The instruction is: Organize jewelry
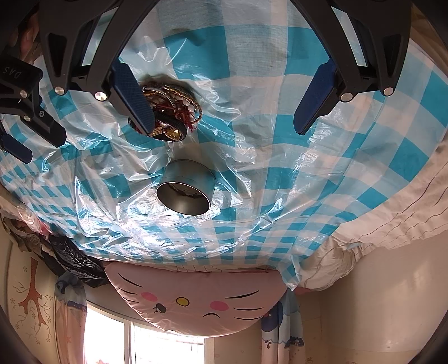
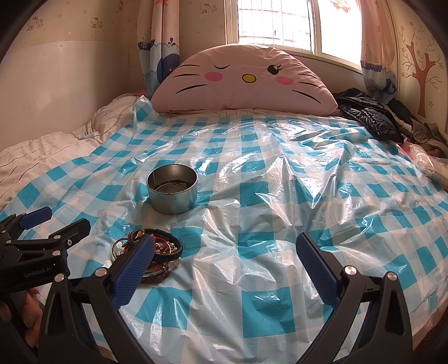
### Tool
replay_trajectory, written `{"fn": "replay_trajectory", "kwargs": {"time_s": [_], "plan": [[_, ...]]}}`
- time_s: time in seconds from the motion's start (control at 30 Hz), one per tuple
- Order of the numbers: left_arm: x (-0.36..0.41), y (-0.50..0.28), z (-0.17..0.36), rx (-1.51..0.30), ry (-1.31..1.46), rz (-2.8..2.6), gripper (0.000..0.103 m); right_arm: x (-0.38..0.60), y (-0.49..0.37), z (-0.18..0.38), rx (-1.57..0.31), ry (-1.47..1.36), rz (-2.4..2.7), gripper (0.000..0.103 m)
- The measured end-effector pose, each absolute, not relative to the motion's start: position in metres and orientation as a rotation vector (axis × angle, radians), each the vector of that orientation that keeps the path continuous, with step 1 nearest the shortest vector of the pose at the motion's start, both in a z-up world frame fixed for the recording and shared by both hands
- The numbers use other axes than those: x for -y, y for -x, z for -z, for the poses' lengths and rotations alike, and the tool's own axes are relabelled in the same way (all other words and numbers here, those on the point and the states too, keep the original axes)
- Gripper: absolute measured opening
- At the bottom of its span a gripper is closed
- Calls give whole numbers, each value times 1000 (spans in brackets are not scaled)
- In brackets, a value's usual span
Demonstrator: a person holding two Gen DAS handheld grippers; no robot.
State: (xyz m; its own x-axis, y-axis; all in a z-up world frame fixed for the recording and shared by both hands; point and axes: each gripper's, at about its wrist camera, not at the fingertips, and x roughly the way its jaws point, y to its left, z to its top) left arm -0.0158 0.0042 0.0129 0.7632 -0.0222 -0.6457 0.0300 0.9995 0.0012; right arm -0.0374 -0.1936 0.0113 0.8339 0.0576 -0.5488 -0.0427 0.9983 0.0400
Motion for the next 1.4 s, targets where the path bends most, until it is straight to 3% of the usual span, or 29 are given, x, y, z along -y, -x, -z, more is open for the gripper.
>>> {"fn": "replay_trajectory", "kwargs": {"time_s": [0.5,0.73,0.9,1.03,1.3,1.4], "plan": [[13,3,-13,-742,-30,234,96,204,30,-7,-595,-112,-49,97],[25,-38,5,-845,-3,333,70,221,30,-5,-526,-166,-58,97],[21,-76,16,-947,85,346,69,224,31,-5,-516,-210,-83,97],[19,-106,24,-1061,129,344,57,227,30,-6,-506,-209,-92,97],[48,-127,45,-1244,7,374,48,234,31,-5,-498,-248,-106,97],[56,-130,55,-1304,-9,367,39,235,30,-5,-499,-256,-108,97]]}}
